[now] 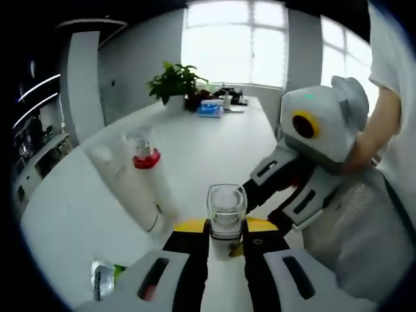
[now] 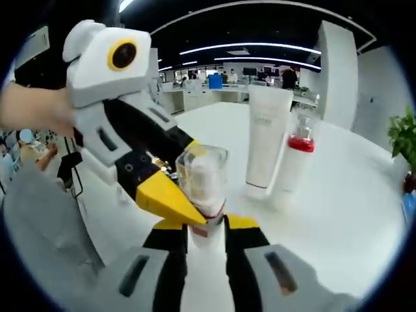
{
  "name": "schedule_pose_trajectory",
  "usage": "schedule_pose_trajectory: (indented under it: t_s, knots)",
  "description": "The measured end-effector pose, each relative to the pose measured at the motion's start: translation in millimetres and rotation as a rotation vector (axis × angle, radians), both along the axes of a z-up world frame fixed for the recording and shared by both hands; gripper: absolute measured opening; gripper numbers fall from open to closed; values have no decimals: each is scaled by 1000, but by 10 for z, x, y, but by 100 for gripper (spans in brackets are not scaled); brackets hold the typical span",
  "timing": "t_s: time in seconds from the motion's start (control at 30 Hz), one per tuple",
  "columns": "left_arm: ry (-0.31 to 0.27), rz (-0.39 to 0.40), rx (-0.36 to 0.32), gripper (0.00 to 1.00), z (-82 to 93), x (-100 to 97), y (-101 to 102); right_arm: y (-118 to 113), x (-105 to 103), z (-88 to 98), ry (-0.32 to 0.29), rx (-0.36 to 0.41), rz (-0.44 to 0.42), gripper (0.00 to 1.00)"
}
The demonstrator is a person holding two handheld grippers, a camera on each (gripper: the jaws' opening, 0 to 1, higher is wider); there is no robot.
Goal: Arrange the skincare products in the storage area until every visible bottle or jar stands upright without overlapping.
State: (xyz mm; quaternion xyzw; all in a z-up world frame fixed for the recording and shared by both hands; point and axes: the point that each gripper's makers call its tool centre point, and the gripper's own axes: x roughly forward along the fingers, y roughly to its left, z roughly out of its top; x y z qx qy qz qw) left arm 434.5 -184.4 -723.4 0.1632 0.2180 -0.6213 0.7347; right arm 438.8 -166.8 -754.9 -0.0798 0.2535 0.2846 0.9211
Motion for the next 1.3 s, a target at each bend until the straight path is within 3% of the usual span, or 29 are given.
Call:
schedule_pose_trajectory:
  t_s: [0.47,0.93,1.3]
  knots:
    - [8,-78,14,16,-158,76,-120,-150,64,-176,33,-17,-146,20]
    - [13,-123,35,17,-237,93,-155,-205,79,-229,19,-37,-182,20]
    - [22,-105,50,17,-245,104,-141,-234,80,-272,28,-46,-205,19]
